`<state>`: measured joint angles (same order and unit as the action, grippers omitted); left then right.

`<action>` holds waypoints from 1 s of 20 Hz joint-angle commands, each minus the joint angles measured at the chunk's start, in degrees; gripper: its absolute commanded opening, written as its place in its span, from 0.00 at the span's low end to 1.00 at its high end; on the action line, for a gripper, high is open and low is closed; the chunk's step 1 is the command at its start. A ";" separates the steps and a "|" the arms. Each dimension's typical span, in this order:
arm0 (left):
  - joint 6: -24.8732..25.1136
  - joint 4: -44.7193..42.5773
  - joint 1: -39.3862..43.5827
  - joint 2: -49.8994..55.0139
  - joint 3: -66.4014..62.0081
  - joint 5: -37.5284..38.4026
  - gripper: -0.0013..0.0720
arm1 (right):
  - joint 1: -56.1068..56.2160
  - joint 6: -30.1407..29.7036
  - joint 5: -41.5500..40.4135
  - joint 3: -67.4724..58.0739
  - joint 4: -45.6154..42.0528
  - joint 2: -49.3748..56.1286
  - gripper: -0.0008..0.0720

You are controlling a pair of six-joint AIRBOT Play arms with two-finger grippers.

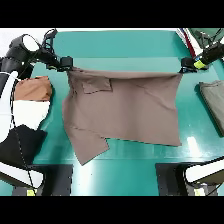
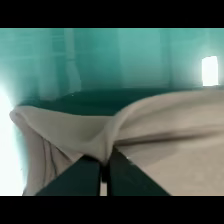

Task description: Fold the shirts.

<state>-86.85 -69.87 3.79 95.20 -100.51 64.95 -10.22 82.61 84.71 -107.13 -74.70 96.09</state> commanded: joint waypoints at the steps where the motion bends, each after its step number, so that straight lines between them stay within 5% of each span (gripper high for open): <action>1: 6.05 3.78 -2.67 0.74 0.13 4.07 0.05 | 0.48 0.02 1.66 -0.20 -0.39 1.05 0.03; 11: 7.67 4.11 -2.67 0.74 17.40 5.51 0.06 | 3.52 0.11 -8.00 27.47 0.15 -7.26 0.03; 12: 7.19 4.13 -2.67 0.74 17.94 5.51 0.29 | 3.58 0.11 -8.85 28.81 0.20 -8.15 0.16; 13: 6.23 4.11 -2.67 0.66 17.92 5.77 0.73 | 3.58 0.11 -9.16 29.38 0.15 -8.92 0.49; 14: 5.14 4.17 -3.02 -0.09 17.88 6.93 0.74 | 3.43 0.09 -8.39 29.35 0.04 -9.92 0.56; 20: -0.22 -6.47 -3.89 -19.80 33.51 9.49 0.75 | -1.51 -1.25 1.01 29.38 -0.28 -22.58 0.56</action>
<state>-83.61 -70.96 0.10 84.44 -76.07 73.60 -9.74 82.02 81.95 -78.19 -74.98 79.00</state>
